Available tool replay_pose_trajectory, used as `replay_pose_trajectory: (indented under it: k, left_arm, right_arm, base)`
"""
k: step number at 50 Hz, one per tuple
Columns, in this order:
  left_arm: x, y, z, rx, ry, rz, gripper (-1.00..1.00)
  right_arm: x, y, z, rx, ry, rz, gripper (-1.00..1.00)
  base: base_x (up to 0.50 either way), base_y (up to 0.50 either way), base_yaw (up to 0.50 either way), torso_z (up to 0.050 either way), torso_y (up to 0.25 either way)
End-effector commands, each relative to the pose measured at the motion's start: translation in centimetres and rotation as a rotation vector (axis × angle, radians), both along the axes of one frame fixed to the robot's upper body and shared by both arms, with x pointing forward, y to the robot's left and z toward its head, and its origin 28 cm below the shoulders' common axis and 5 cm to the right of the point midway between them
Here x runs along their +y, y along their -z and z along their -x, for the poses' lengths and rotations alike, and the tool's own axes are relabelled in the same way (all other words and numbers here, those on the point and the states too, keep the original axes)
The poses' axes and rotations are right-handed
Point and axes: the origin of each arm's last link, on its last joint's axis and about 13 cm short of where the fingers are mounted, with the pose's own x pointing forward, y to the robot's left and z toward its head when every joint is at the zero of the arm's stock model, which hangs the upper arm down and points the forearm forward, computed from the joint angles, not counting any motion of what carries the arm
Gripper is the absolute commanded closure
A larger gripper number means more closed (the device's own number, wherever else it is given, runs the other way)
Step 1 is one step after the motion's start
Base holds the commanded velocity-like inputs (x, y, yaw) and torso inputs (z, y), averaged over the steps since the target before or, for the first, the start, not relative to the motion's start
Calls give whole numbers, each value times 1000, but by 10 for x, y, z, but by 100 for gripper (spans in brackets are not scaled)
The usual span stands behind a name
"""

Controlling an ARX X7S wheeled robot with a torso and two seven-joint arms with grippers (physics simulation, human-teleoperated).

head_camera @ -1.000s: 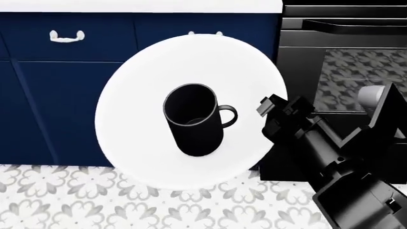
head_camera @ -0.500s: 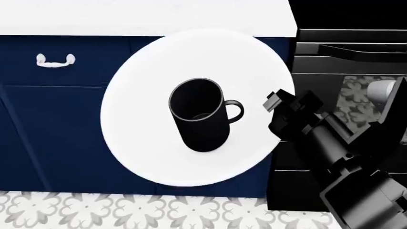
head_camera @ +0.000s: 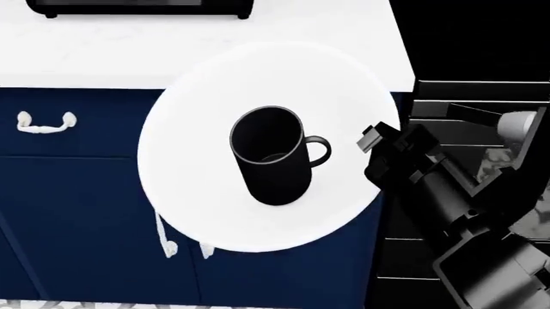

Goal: Place the cup inside the bowl on the dining table and move the bowl to any counter.

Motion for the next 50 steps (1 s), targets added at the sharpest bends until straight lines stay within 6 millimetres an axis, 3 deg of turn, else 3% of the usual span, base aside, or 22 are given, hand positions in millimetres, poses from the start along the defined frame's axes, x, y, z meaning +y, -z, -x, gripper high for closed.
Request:
replay_pose_trajectory:
  k: [1, 50]
  left_arm:
    - [0, 1, 0, -6, 20, 10, -100]
    - [1, 2, 1, -5, 6, 15, -100]
  right_arm:
    - [-1, -6, 1, -34, 5, -24, 100]
    - [1, -2, 1, -5, -6, -20, 100]
  base:
    - [500, 1, 0, 0, 0]
    - [470, -115, 0, 0, 2]
